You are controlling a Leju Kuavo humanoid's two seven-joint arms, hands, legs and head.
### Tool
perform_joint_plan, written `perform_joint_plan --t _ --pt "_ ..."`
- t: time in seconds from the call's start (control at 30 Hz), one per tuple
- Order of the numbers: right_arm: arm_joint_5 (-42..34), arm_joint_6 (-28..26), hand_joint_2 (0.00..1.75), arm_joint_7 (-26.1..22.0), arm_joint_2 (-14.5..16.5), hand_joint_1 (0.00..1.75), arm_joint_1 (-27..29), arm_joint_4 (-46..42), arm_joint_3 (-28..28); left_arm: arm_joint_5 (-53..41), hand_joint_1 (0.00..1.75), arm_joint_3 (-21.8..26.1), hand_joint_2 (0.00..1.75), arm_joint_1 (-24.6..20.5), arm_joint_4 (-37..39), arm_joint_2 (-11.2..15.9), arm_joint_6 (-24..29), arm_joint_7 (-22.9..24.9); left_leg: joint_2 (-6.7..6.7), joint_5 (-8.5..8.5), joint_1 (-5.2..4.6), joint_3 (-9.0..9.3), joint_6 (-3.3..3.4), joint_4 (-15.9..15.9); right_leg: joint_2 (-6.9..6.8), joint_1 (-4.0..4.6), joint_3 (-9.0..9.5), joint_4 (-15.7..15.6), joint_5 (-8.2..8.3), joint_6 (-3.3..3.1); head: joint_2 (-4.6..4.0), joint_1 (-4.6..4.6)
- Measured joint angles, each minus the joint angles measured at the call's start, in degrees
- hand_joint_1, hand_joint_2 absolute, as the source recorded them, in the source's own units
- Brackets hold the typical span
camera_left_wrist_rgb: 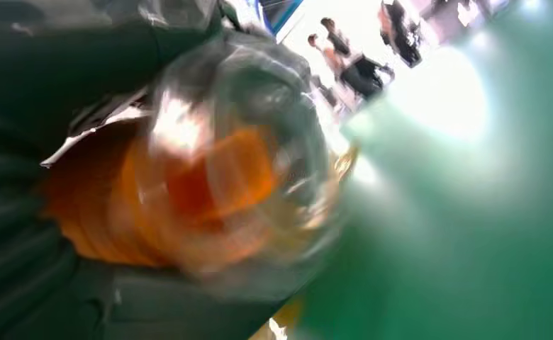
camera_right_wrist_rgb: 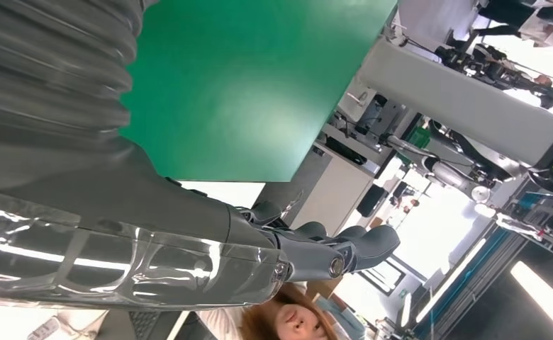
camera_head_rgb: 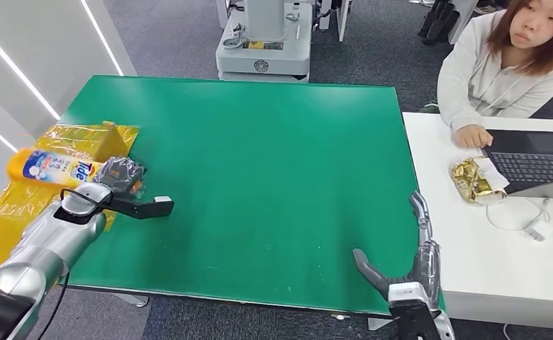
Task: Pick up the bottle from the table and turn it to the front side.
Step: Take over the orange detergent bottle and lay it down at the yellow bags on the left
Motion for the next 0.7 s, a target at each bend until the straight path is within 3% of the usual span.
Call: perform_joint_plan --t 0.23,0.47,0.7 --pt "0.4 0.9 1.75 0.1 0.3 0.0 -1.0 0.2 -0.1 2.0 1.75 0.8 1.75 4.7 0.1 1.0 0.1 -0.4 -0.06 0.0 -0.01 -0.02 -0.01 0.0 -0.06 0.0 0.01 0.0 -0.02 0.01 0.0 0.01" --pt "0.0 1.7 1.75 -0.2 0.3 0.0 -1.7 0.7 -0.1 10.6 1.75 4.6 1.75 7.9 -3.8 2.0 -5.6 -3.3 -0.03 -0.01 -0.03 0.02 0.0 0.0 -0.04 -0.01 0.04 0.0 -0.02 0.01 0.0 0.0" --pt "-1.0 2.0 1.75 -0.9 0.1 0.0 -3.5 2.3 -0.1 14.4 1.75 6.0 1.75 9.9 -6.9 2.7 -6.6 -5.7 -0.04 0.0 -0.02 0.03 -0.01 0.0 -0.06 0.0 0.04 0.0 -0.01 0.01 0.0 -0.01"
